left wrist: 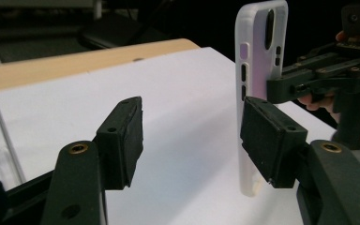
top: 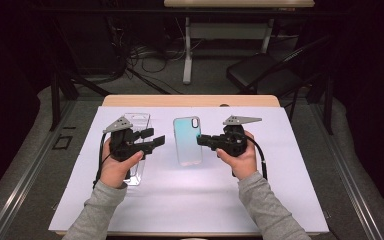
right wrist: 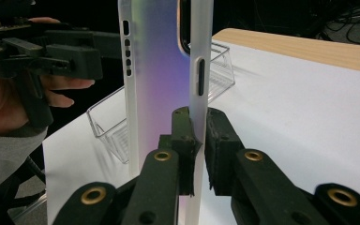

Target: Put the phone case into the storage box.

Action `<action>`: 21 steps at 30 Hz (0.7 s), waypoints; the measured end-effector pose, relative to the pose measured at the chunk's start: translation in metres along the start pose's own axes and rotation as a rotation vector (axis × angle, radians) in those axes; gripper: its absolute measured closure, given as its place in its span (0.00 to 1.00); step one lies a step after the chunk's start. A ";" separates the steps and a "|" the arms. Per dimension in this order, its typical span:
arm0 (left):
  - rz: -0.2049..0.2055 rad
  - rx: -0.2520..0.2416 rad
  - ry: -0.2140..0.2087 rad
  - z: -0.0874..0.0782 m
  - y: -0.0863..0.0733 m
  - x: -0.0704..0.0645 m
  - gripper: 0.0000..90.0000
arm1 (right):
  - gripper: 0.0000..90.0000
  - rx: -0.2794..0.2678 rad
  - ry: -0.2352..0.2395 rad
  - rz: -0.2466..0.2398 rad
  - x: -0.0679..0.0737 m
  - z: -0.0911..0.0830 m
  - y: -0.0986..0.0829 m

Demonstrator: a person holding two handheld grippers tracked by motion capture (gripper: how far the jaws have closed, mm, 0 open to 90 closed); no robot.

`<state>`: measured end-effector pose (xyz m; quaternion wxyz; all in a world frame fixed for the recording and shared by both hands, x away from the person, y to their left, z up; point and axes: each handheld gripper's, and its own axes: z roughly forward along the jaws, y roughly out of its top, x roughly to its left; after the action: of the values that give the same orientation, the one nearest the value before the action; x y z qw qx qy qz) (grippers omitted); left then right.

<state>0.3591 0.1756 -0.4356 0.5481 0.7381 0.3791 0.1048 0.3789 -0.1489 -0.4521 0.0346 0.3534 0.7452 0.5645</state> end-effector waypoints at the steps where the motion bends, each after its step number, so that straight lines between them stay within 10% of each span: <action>1: 0.003 0.001 0.008 -0.001 0.001 0.001 0.44 | 0.93 -0.002 -0.001 0.001 0.000 0.000 0.000; 21: 0.003 0.010 0.041 -0.005 0.005 -0.006 0.37 | 0.92 -0.010 -0.072 -0.034 0.012 0.013 -0.011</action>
<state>0.3538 0.1746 -0.4277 0.5364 0.7392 0.3897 0.1188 0.3708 -0.1330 -0.4621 0.0726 0.3608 0.7464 0.5544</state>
